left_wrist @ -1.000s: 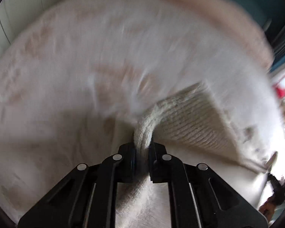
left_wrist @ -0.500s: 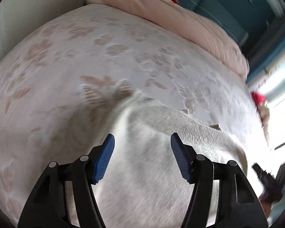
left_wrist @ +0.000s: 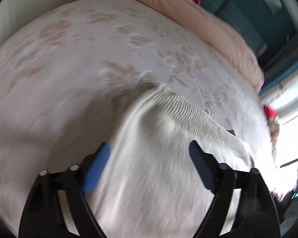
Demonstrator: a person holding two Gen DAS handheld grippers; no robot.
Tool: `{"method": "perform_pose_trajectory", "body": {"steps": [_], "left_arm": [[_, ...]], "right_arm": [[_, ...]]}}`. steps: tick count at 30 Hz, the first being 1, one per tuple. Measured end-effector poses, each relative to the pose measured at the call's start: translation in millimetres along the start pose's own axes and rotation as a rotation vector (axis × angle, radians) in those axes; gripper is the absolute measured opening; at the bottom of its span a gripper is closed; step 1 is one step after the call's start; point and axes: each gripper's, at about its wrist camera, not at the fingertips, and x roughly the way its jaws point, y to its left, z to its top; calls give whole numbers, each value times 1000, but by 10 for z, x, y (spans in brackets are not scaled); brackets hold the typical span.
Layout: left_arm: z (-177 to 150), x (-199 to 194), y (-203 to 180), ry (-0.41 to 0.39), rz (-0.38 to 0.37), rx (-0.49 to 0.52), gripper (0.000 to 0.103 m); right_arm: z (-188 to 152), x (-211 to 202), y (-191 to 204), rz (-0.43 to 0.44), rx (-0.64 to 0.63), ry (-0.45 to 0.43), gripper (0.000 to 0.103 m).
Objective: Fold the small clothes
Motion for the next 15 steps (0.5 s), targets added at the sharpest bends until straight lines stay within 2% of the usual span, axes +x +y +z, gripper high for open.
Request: {"method": "perform_pose_trajectory", "body": {"steps": [3,5,6,7,8,10,11,13,14,15], "left_arm": [[-532,-267,319,24,-23,-119,86],[-801,-279,523,43,-38,-240,87],[-931,-221,605,67,-80,-316,87],[-994,-154,632,89,-91,-366,87],[-1016,-127,606,75,-86,-392,91],[-899,-116,444,-1,-96,-354,92],[-801,-59,348,-15,-115,-332,92],[-686,56,275,-2,-93,-353,92],[-633,130,251,15,-83,-364,88],[-573,189,247,26,-37,-375,77]], "right_arm": [[-628,-169,-189,79,114,82,61],[-839,-135,-269,124,162,115,63],[-882,-78,-283,138,187,129,63],[-887,10,-297,160,225,138,63],[-851,93,-298,201,266,135,63],[-734,194,-283,241,336,102,67],[-634,263,-297,260,376,79,71],[-478,412,-323,266,469,71,73],[-434,487,-337,273,520,75,72],[-405,520,-337,272,553,67,63]]}}
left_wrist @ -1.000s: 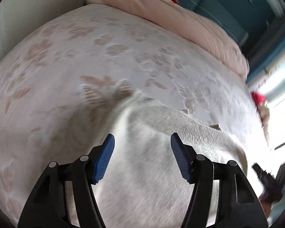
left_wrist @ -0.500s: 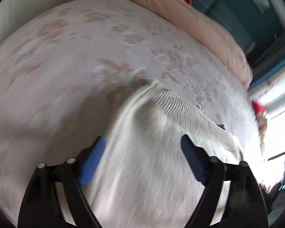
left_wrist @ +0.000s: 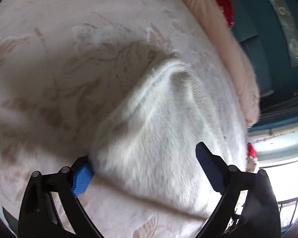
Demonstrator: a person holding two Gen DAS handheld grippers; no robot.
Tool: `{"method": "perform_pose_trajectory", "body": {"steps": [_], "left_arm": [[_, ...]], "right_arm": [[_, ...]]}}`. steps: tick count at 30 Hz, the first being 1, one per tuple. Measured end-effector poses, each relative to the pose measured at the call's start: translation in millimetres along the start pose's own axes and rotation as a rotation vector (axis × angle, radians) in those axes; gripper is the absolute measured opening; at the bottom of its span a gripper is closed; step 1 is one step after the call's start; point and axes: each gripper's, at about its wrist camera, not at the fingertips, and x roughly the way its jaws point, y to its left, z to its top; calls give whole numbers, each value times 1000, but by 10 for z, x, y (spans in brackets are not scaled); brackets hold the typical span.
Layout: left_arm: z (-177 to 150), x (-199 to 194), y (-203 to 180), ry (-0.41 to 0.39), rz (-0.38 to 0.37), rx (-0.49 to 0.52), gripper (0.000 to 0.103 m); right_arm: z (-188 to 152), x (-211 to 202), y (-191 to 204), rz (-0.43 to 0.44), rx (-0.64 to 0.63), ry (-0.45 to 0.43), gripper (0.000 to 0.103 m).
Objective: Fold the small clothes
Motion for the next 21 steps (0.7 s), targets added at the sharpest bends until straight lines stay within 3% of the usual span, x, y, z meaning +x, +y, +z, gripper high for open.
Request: {"method": "perform_pose_trajectory", "body": {"steps": [1,3,5,7,10,13,15,16,17,19,21], "left_arm": [[23,-13,-8,-1,27,-5,34],[90,-165,-17,-2,9,-1,26],[80,-433,23,-18,-14,43,20],[-7,-758,13,-13,-4,134,16],[-210,-1010,209,38,29,170,16],[-488,-947,550,92,104,184,17],[-628,-786,735,111,150,178,23],[-654,-813,774,87,147,174,30],[-665,-881,761,54,158,176,36],[-668,-1113,607,-23,193,226,35],[-633,-1380,321,-132,188,317,40]], "right_arm": [[26,4,53,-3,-1,-10,19],[30,-94,168,25,-33,-16,15],[-55,-369,400,21,-161,-28,13],[-214,-650,482,-3,-262,-20,13],[-485,-957,326,-93,-360,1,13],[-699,-936,-147,-226,-368,78,17],[-748,-905,-411,-289,-334,118,26],[-755,-977,-475,-295,-314,110,37],[-739,-1126,-485,-299,-304,77,39],[-681,-1348,-420,-319,-315,18,39],[-650,-1561,-274,-332,-368,-56,38]]}}
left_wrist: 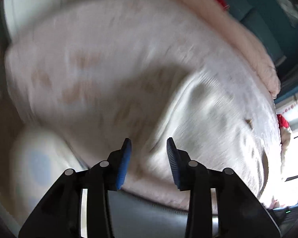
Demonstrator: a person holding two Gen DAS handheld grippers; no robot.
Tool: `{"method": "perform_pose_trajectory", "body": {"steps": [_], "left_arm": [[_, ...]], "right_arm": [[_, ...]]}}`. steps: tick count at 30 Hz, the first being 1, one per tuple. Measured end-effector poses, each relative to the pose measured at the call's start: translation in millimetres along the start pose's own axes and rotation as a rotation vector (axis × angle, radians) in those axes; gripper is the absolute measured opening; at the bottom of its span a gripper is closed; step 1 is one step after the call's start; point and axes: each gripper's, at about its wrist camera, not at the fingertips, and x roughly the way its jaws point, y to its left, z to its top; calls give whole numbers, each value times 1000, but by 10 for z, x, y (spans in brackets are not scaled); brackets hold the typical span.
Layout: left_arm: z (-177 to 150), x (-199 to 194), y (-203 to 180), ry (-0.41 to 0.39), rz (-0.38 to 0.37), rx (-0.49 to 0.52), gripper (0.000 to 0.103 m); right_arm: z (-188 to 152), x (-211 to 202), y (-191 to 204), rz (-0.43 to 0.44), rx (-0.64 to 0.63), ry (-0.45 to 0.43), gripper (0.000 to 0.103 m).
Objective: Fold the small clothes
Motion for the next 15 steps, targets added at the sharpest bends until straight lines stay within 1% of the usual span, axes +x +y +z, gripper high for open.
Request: {"method": "perform_pose_trajectory", "body": {"steps": [1,2,3,4,6,7,8,9,10,11,12,13,14,15], "left_arm": [[89,-50,-42,-39,-5,22,48],[156,-120,-162,-76,-17,44,57],[234,-169,-311,-104,-48,74,60],[301,-142,-508,-113,-80,104,61],[352,69,-861,-97,-95,175,72],[342,189,-972,-86,-86,213,78],[292,424,-1139,-62,-34,275,78],[228,598,-1150,-32,-3,316,78],[149,772,-1181,2,15,346,78],[47,936,-1177,46,40,367,76],[-53,1177,-1171,118,89,385,75],[-105,1243,-1130,125,97,377,74],[-130,1215,-1102,100,93,377,74],[-154,1164,-1103,68,89,387,75]], "right_arm": [[84,-93,116,9,-51,-38,34],[181,-87,246,28,-94,-50,32],[239,-89,411,60,-134,-54,31],[287,-41,631,102,-181,-51,30],[344,174,1027,142,-279,-22,30],[270,289,1181,139,-329,4,30],[220,420,1295,131,-358,35,30],[184,623,1397,120,-385,71,30],[128,909,1527,82,-439,120,29],[72,1146,1569,29,-485,155,25],[15,1322,1586,-28,-512,177,24],[9,1325,1618,-41,-506,154,24],[36,1246,1677,-32,-484,145,22],[62,1136,1766,25,-466,137,19]]}}
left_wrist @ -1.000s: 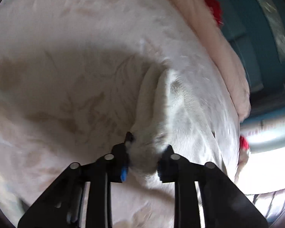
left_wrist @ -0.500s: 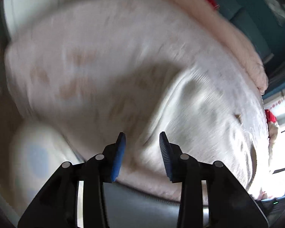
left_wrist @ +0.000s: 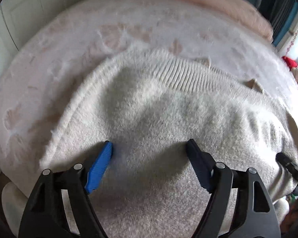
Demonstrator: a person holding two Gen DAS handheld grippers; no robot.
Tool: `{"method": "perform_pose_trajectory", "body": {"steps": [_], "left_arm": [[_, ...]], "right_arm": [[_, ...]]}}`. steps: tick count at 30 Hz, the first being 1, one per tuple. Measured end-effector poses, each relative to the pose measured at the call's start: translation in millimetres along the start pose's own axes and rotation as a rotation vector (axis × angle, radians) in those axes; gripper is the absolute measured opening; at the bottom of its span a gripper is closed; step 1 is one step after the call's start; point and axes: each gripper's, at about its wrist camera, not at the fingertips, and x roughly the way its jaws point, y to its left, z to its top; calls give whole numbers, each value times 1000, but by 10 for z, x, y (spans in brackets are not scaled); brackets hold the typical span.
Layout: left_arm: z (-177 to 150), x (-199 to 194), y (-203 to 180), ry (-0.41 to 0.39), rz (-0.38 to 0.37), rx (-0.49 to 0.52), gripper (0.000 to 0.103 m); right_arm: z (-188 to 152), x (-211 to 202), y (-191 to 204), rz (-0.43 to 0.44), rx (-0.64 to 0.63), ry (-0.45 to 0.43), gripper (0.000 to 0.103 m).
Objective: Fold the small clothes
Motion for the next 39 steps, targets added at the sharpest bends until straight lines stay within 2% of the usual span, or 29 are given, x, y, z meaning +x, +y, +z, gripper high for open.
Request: {"method": "perform_pose_trajectory", "body": {"steps": [1,3,5,6,7,10,12,13,14,15,16,17,18,21,22,23,24,27,28,30,32,34,36,37,39], "left_arm": [[-13,-13,-6,3,1,8,76],[-15,-9,-36,17,3,21,77],[-20,-21,-46,19,0,17,80],[-1,15,-69,20,3,20,80],[23,39,-78,22,4,24,81],[115,-47,-15,27,-32,5,80],[211,-134,94,-9,-94,-65,80],[272,-154,162,-17,-110,-101,80],[374,-171,270,-25,-138,-149,81],[446,-164,337,-26,-145,-177,81],[534,-137,410,-24,-135,-204,82],[646,-77,489,-15,-120,-231,82],[715,-21,528,-4,-115,-242,82],[915,283,541,53,-71,-229,82],[941,362,524,69,-63,-216,78],[965,450,498,86,-37,-198,71],[980,531,471,100,3,-182,71],[1002,611,462,87,51,-157,72],[998,650,471,88,62,-148,75],[967,731,486,83,60,-135,80],[945,749,424,61,90,-93,84],[929,743,375,45,114,-69,86],[936,685,415,37,93,-96,85],[933,619,440,31,81,-117,84],[871,387,462,-3,52,-148,80]], "right_arm": [[16,-78,66,46,-6,-20,19],[87,-123,281,55,-65,-40,19],[141,119,448,7,-170,-25,19],[136,379,424,-56,-194,36,19],[115,499,413,-78,-188,79,16],[277,345,377,-9,-107,31,16],[385,133,321,4,-85,-51,24],[449,43,235,-30,-79,-85,36],[509,-26,91,-80,-69,-112,51],[541,-42,-17,-117,-59,-128,58],[602,-51,-251,-208,-28,-152,64],[627,-57,-374,-251,-3,-153,64],[667,-27,-539,-287,35,-143,64],[796,212,-955,-284,133,-75,64],[796,354,-1037,-265,142,-27,52],[813,459,-1056,-235,140,6,17],[831,463,-1070,-208,137,18,17],[876,181,-1156,-170,193,-102,12],[865,193,-1208,-188,199,-115,7],[818,474,-1414,-255,224,-31,9],[796,533,-1463,-233,226,-33,12],[867,356,-1346,-226,229,-50,17],[848,36,-1117,-218,205,-141,19],[819,-83,-999,-205,179,-171,23],[690,-276,-581,-101,89,-194,23]]}}
